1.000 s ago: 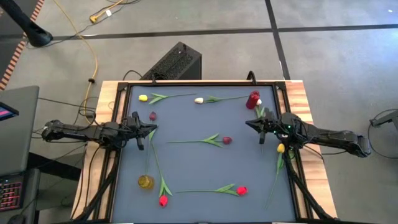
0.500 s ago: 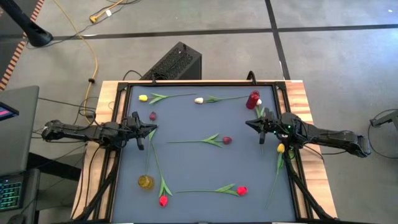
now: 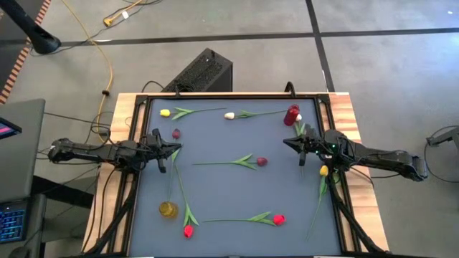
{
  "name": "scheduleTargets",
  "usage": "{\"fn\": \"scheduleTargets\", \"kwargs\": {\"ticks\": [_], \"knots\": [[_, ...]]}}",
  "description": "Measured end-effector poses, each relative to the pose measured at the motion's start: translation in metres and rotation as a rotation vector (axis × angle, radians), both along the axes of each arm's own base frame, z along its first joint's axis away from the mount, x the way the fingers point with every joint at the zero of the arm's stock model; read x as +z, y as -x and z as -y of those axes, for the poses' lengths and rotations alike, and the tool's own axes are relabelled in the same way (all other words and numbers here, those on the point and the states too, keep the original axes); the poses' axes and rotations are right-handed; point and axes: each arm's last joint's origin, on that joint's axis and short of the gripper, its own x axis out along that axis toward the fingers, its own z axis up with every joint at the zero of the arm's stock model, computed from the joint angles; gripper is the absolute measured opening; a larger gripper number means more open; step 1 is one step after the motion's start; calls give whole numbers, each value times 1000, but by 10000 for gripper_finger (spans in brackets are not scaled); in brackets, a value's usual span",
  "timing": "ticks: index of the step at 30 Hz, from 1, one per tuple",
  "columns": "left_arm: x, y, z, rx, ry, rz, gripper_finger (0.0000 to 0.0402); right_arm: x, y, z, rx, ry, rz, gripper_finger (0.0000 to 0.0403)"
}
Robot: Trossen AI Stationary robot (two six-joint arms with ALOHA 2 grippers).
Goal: Sort flowers into vase by color
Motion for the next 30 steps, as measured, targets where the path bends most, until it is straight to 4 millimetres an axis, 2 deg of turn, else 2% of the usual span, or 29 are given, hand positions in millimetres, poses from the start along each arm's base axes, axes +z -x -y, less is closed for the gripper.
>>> {"fn": "scheduleTargets", "kwargs": {"ticks": [9, 16, 19, 30], "knots": [[0, 0, 0, 8, 23, 8, 0, 0, 0, 0, 0, 0, 1, 40], [2, 0, 0, 17, 471, 165, 0, 0, 0, 0, 0, 0, 1, 40], [1, -1, 2, -25, 608, 180, 0, 0, 0, 0, 0, 0, 1, 40], [-1, -1, 2, -15, 701, 193, 0, 2, 0, 0, -2, 4, 18, 40]]}}
